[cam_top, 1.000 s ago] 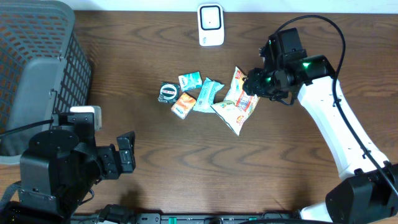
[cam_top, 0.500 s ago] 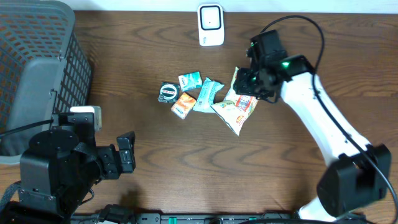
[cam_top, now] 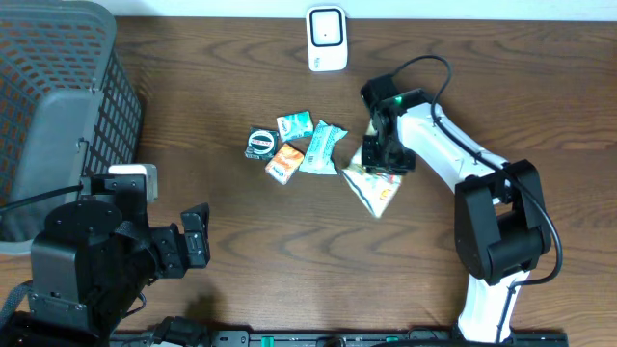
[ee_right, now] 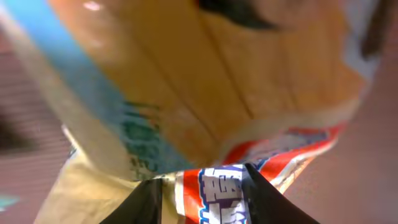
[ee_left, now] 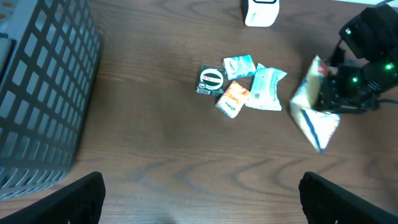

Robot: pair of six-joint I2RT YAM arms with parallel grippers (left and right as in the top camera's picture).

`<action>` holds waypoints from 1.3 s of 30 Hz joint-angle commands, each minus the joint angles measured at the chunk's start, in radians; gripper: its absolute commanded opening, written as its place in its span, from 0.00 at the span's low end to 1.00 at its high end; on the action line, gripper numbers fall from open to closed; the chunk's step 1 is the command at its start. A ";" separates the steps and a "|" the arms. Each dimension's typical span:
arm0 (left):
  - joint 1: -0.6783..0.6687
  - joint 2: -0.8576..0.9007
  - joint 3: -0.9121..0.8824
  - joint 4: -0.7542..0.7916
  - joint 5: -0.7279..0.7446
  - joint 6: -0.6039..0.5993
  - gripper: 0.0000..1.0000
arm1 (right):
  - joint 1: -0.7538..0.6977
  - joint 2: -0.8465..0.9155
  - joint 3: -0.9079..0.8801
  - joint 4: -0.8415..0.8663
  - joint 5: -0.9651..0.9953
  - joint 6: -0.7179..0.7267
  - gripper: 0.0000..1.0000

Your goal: Scan the item barcode

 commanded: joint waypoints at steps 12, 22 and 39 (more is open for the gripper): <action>0.003 0.002 0.009 -0.002 -0.002 -0.012 0.98 | -0.164 -0.203 0.061 -0.101 -0.063 -0.283 0.39; 0.003 0.002 0.009 -0.002 -0.002 -0.013 0.98 | -0.159 -0.200 0.055 -0.093 -0.064 -0.246 0.50; 0.003 0.002 0.009 -0.002 -0.002 -0.013 0.98 | -0.159 -0.200 0.055 -0.136 -0.087 -0.230 0.53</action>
